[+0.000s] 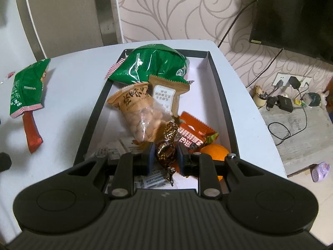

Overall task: Organize snacks
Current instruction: 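Lower the brown candy into the box and open the right gripper, then move both tools back to the green bag and orange stick snack on the table, then grasp the green snack bag with the left gripper while the right grasps the orange stick snack, then lift and carry the green bag and orange stick snack toward the box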

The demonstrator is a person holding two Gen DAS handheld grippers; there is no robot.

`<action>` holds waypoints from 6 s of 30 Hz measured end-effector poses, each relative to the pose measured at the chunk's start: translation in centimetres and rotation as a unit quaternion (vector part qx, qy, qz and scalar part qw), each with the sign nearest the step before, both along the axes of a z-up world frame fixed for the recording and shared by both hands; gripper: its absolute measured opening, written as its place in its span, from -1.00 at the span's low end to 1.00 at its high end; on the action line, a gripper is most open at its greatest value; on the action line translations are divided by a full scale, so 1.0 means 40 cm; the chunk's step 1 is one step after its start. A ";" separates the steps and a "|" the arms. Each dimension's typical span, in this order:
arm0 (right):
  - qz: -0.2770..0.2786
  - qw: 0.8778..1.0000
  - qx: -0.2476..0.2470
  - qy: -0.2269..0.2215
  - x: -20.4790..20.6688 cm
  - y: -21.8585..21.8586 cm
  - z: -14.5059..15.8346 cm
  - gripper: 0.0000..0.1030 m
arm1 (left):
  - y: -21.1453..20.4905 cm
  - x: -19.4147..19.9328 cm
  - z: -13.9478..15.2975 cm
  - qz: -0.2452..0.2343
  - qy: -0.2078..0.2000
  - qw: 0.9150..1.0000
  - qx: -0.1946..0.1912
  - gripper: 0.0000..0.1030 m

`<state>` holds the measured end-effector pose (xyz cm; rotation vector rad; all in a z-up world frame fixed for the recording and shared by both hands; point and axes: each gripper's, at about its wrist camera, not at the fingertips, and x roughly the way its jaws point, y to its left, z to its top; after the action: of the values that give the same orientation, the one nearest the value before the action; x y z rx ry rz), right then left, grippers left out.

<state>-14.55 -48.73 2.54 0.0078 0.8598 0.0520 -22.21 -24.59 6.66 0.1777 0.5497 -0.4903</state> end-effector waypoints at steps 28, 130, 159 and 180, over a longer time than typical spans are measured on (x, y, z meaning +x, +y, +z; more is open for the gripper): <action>0.006 0.994 0.075 -0.080 -0.147 0.145 0.201 0.62 | 0.042 0.060 -0.007 -0.042 -0.035 0.998 -0.010 0.53; 0.161 0.982 -0.084 0.054 -0.098 0.537 0.008 -0.42 | 0.266 0.327 -0.140 0.125 0.068 0.989 0.045 0.49; 0.110 0.993 0.010 0.049 -0.221 0.463 0.063 -0.47 | 0.240 0.279 -0.134 0.141 0.054 0.987 0.061 0.37; 0.144 0.987 -0.045 0.049 -0.241 0.465 0.007 -0.02 | 0.271 0.192 -0.091 0.139 0.032 0.987 0.070 0.24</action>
<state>-24.20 -30.11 2.82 -0.2007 0.9551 0.2862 -14.54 -13.74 3.03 0.2167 0.6603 -0.1867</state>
